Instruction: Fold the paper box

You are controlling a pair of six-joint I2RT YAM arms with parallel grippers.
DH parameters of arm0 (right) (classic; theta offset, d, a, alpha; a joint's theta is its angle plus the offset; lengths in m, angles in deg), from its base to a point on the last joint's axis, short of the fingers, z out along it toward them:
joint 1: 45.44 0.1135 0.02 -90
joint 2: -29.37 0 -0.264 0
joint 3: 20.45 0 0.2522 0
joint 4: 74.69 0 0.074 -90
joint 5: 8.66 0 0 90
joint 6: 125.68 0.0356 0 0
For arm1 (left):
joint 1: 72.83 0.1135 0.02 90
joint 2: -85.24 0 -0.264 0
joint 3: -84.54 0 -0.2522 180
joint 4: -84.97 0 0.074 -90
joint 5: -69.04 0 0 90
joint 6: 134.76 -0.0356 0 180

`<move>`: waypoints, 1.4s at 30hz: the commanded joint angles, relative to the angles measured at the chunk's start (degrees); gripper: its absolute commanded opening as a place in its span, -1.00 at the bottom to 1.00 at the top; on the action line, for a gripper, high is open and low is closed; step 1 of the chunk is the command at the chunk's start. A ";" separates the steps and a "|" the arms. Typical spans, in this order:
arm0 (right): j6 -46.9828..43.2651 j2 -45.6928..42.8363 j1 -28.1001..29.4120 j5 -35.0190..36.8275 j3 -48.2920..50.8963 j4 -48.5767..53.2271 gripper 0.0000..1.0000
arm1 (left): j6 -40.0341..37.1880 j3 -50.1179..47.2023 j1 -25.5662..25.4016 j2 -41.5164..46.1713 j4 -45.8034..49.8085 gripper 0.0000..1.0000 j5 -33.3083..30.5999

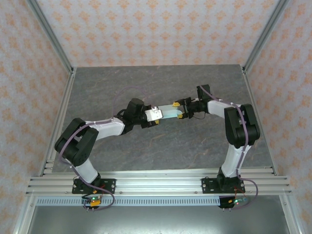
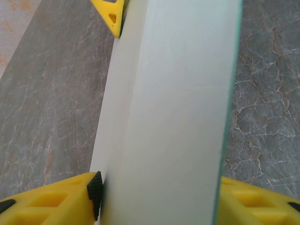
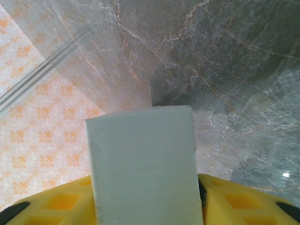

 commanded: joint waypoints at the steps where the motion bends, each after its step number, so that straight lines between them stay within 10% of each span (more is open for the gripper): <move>1: 6.43 -2.50 0.03 -0.54 1.18 -0.65 0.02 | -2.40 3.16 -0.52 -1.88 3.63 0.09 -2.56; 12: 2.39 -6.46 -0.91 2.70 2.49 0.53 0.27 | -2.92 7.14 -0.59 -0.25 12.34 -0.13 -0.66; 22: -33.81 -20.23 -3.49 23.95 -1.72 22.19 0.35 | 1.50 17.82 0.37 -0.03 37.27 -0.10 7.88; 34: -81.73 -35.02 7.22 36.90 8.96 16.66 0.31 | -2.70 28.97 3.46 -7.05 52.71 -0.03 9.45; 42: -91.62 -28.78 12.55 40.46 6.10 12.96 0.17 | -3.21 29.02 4.24 -8.27 51.27 0.00 12.36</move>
